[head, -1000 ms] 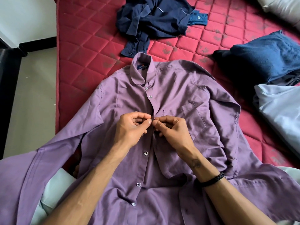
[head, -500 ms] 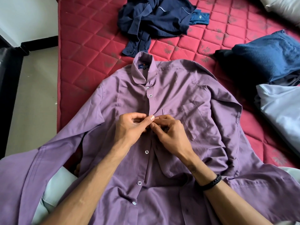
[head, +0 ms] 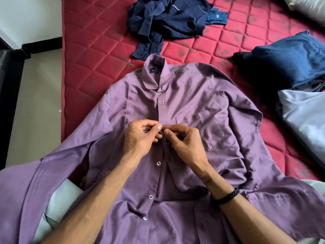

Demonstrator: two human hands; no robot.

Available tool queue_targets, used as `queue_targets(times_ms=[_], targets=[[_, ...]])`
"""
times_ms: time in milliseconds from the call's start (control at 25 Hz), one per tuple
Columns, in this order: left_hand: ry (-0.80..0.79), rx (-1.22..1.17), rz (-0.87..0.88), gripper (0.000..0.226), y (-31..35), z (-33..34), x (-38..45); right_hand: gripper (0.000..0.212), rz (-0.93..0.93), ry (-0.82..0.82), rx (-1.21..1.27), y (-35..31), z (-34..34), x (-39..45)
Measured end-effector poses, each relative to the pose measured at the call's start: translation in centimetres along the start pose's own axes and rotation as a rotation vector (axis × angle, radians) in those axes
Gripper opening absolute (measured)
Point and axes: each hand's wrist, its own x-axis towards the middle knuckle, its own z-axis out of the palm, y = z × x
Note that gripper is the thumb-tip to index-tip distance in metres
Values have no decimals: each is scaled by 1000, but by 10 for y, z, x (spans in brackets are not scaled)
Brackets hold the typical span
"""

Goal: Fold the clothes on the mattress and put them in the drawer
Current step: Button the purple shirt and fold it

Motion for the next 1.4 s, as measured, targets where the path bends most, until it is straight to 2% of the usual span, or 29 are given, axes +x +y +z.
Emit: queue_targets(times_ms=[80, 320, 440, 640, 720, 840, 960, 1040, 1160, 1240, 1320, 1400], targets=[[-13, 1, 8, 14, 0, -1, 0, 10, 27, -9, 41, -1, -1, 0], [-86, 72, 137, 31, 5, -1, -5, 7, 86, -3, 147, -7, -2, -2], [-124, 114, 196, 31, 7, -1, -4, 12, 139, -64, 160, -7, -6, 3], [-44, 302, 350, 31, 5, 1, -4, 12, 178, -163, 223, -9, -11, 8], [-20, 334, 370, 33, 5, 0, -4, 14, 157, -150, 144, -9, -11, 9], [34, 293, 299, 37, 8, 0, -2, 13, 98, -132, -61, -15, -12, 4], [106, 313, 321, 16, 13, -11, -9, 19, -25, -104, -257, -34, -24, -17], [21, 442, 346, 6, 3, -22, -33, 24, -98, -107, -413, -41, -33, -43], [-167, 662, 333, 26, -25, -28, -89, 42, -116, -183, -675, -29, -29, -87], [-161, 710, 380, 32, -34, -25, -102, 51, -86, -205, -805, -17, -20, -101], [-127, 712, 395, 23, -34, -23, -96, 46, -105, -158, -858, -13, -14, -100], [-92, 700, 361, 13, -30, -21, -90, 30, -134, -94, -880, -14, -9, -96]])
